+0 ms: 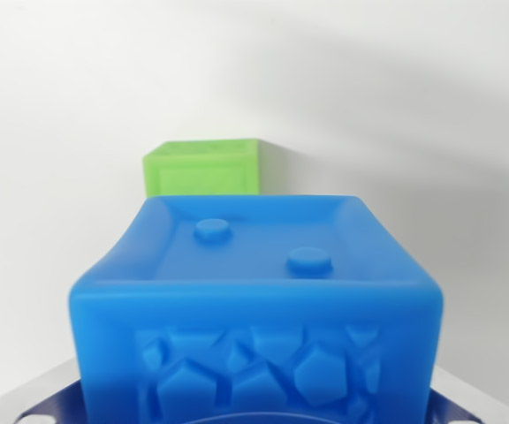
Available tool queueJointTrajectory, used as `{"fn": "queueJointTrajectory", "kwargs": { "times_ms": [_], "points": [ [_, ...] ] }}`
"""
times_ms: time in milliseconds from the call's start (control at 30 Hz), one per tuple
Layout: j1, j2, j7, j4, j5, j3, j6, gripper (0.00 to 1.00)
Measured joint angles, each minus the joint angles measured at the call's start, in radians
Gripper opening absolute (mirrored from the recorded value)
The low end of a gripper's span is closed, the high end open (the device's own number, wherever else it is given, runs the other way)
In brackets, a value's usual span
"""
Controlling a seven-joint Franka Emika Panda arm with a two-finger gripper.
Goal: Stack cube
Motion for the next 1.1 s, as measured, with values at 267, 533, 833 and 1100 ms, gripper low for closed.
{"fn": "queueJointTrajectory", "kwargs": {
  "times_ms": [267,533,833,1100],
  "points": [
    [0.024,-0.017,-0.007,-0.014,0.000,0.014,-0.003,0.00],
    [0.038,-0.010,-0.011,-0.024,0.000,0.022,0.014,0.00],
    [0.038,0.091,-0.014,-0.027,0.002,0.022,0.110,0.00],
    [0.038,0.159,-0.018,-0.028,0.006,0.022,0.179,0.00]
  ]
}}
